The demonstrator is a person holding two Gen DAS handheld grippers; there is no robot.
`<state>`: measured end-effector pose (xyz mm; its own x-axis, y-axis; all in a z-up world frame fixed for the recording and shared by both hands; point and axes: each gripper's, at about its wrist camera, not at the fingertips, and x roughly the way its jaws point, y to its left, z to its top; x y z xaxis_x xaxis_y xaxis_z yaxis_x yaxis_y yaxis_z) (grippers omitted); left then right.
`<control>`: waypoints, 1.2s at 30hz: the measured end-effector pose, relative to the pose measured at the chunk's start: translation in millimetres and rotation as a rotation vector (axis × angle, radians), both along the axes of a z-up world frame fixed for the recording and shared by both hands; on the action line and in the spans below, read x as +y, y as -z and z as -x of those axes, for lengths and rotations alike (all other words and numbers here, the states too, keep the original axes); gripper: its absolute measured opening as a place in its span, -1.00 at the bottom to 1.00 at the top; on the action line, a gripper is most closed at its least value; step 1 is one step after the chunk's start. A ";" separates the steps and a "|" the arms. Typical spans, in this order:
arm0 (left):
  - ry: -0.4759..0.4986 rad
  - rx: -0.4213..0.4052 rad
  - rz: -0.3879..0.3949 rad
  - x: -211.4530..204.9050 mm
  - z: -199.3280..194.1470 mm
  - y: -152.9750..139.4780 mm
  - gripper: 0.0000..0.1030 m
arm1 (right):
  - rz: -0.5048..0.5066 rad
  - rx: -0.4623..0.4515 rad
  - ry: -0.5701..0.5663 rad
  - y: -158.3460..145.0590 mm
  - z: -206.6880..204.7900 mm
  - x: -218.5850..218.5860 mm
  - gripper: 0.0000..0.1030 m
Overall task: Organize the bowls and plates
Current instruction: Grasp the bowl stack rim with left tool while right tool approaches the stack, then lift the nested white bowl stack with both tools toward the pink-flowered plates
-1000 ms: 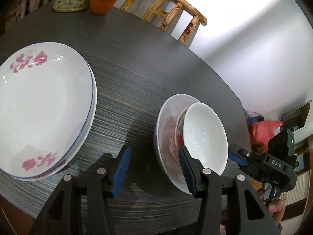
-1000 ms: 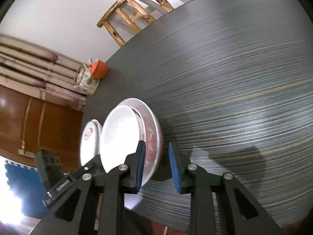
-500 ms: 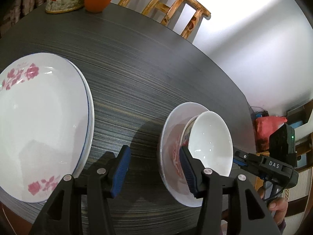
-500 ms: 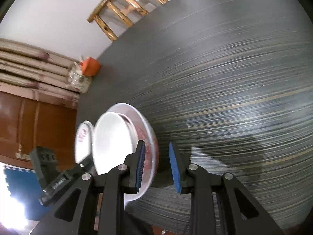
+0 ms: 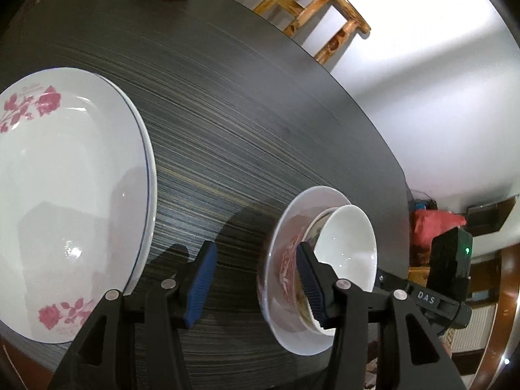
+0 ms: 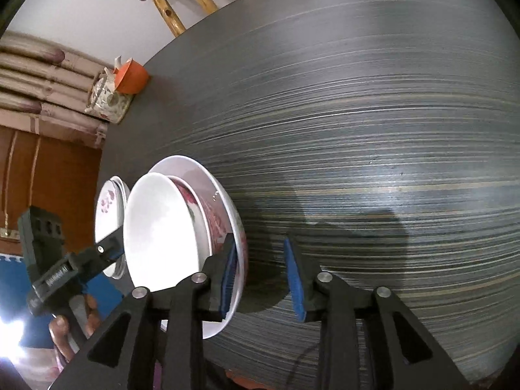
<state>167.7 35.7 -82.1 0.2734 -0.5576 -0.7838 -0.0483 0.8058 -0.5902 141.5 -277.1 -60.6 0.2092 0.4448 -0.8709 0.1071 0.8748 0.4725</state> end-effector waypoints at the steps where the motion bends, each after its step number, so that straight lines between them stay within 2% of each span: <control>1: -0.012 0.012 0.011 -0.9 0.3 1.2 -0.01 | -0.004 0.005 -0.001 0.4 -0.3 -1.1 -0.42; 5: -0.053 0.032 -0.014 -2.2 2.4 -0.7 -0.03 | 0.002 0.023 -0.016 1.6 -1.8 -1.4 -0.38; 7: -0.067 0.035 -0.010 -2.4 1.5 -1.4 -0.24 | 0.000 0.033 -0.016 2.2 -2.3 -3.2 -0.34; 8: -0.074 0.036 -0.031 -3.2 1.0 -2.0 -0.54 | 0.001 0.036 -0.016 2.0 -2.7 -3.9 -0.32; 12: -0.060 0.014 -0.061 -15.0 1.5 -6.2 -0.83 | 0.013 0.040 -0.033 0.8 -6.4 -1.3 -0.29; 15: -0.059 -0.009 -0.089 -19.0 0.2 -7.9 -0.84 | 0.026 0.049 -0.058 2.2 -11.6 4.3 -0.29; 20: -0.063 0.046 0.039 -3.9 -7.0 4.3 -0.79 | 0.058 0.070 -0.096 11.5 -16.3 11.9 -0.29; 22: -0.058 0.078 0.058 -4.1 -7.4 12.9 -0.76 | 0.065 0.067 -0.110 13.8 -16.8 14.1 -0.28; 24: -0.071 0.067 0.055 -1.9 -4.9 14.6 -0.56 | 0.070 0.059 -0.117 14.7 -17.6 15.5 -0.29; 26: -0.076 0.075 0.076 2.3 -2.4 19.5 -0.47 | 0.067 0.047 -0.121 14.0 -16.9 15.7 -0.34; 27: -0.078 0.083 0.080 4.4 -2.0 22.4 -0.32 | 0.067 0.042 -0.128 13.9 -16.2 16.2 -0.36; 29: -0.094 0.109 0.078 8.5 -0.3 28.4 -0.15 | 0.070 0.034 -0.134 13.7 -15.5 16.7 -0.36; 32: -0.077 0.079 0.056 6.3 2.6 26.0 -0.16 | 0.059 0.032 -0.135 13.8 -15.3 16.5 -0.41; 33: -0.063 0.068 0.039 4.3 3.4 24.8 -0.23 | 0.054 0.018 -0.143 12.8 -14.8 17.2 -0.45; 34: -0.047 0.050 0.035 1.8 4.3 21.9 -0.37 | 0.035 0.012 -0.148 12.2 -14.0 17.4 -0.64; 35: -0.020 0.029 0.044 -2.9 5.0 18.0 -0.81 | 0.020 0.009 -0.147 11.6 -13.6 18.0 -0.82; 36: 0.012 0.003 -0.013 -14.9 5.4 10.0 -0.87 | 0.020 -0.002 -0.153 9.9 -12.8 20.4 -0.87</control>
